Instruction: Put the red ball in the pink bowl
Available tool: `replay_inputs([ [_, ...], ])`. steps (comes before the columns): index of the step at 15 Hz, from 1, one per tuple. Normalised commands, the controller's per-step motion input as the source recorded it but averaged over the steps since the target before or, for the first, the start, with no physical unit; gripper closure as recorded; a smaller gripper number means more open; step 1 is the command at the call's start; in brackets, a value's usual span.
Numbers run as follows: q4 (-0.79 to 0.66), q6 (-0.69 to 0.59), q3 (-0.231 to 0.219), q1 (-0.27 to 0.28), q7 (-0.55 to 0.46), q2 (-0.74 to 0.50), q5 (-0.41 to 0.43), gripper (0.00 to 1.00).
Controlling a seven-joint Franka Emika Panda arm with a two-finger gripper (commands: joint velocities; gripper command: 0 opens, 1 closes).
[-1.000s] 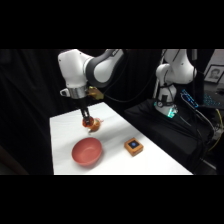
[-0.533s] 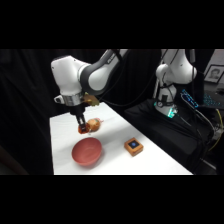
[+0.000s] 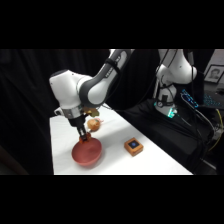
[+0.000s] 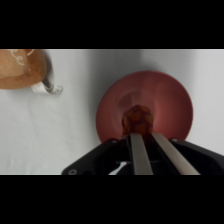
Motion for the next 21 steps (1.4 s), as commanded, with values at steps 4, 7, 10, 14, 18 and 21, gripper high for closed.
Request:
replay_inputs([
  [4,0.28,0.06,0.022,0.035,0.08,0.22,0.099,0.98],
  [7,0.27,0.02,-0.008,0.053,0.1,0.19,0.061,0.64],
  [10,0.26,-0.02,-0.04,0.068,0.11,0.16,0.02,0.41],
  [14,0.22,-0.21,-0.042,0.045,0.05,0.05,0.002,0.08],
  [18,0.09,-0.29,-0.058,0.059,0.04,-0.15,-0.042,0.0],
  [21,-0.01,-0.28,-0.034,0.036,0.0,-0.26,-0.02,0.0],
])
